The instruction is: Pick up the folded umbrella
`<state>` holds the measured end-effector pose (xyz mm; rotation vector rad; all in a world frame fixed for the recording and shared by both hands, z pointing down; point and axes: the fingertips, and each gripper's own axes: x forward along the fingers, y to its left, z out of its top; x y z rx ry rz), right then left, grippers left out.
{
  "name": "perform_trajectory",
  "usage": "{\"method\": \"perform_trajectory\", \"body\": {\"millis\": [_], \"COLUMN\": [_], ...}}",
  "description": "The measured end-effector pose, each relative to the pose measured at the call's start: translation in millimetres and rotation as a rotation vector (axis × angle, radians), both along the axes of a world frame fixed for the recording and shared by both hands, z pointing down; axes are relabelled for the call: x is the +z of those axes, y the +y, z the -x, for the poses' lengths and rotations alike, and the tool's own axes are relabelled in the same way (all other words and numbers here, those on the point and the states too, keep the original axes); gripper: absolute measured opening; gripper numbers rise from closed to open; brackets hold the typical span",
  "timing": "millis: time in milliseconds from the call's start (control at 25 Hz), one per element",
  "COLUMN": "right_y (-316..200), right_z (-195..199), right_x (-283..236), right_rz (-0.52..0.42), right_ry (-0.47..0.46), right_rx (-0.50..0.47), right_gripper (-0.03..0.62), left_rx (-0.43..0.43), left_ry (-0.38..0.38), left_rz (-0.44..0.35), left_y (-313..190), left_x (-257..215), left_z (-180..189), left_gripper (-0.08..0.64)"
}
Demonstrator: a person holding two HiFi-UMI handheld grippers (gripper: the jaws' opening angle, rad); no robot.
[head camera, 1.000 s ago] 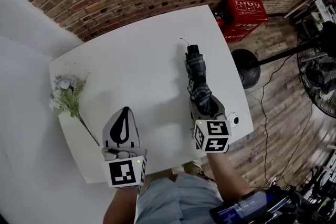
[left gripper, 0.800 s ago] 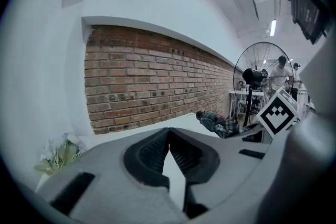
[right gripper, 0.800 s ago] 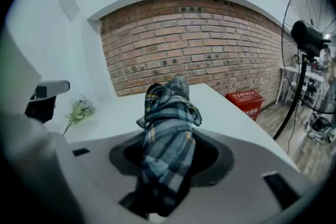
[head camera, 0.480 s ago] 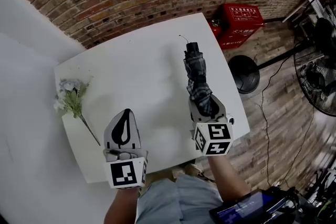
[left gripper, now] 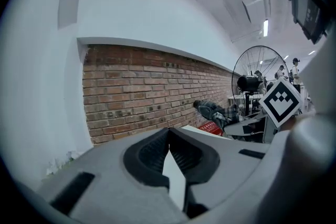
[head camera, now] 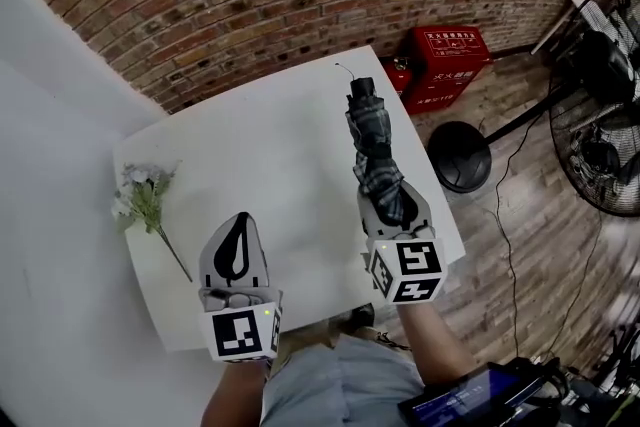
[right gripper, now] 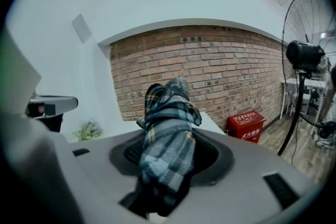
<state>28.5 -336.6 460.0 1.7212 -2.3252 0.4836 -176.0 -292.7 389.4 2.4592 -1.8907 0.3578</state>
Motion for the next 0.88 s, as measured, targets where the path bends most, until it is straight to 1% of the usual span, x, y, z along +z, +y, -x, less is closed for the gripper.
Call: {"method": "perform_trajectory", "body": {"millis": [480,880], "right_y": [19.2,40.6], "right_z": [-20.2,-26.8], "right_x": [-56.6,-98.1], "right_rz": [-0.107,-0.206], "right_ry": [-0.021,-0.023], "right_rx": [-0.018,-0.037], "right_gripper": [0.196,0.196], "left_rx": [-0.011,-0.013], "left_ry": [-0.007,-0.008], "left_rz": [-0.074,-0.144], "left_y": [22.9,45.3], "left_x": [-40.0,-66.3], "left_z": [-23.3,-36.2], "left_gripper": [0.006,0.006]}}
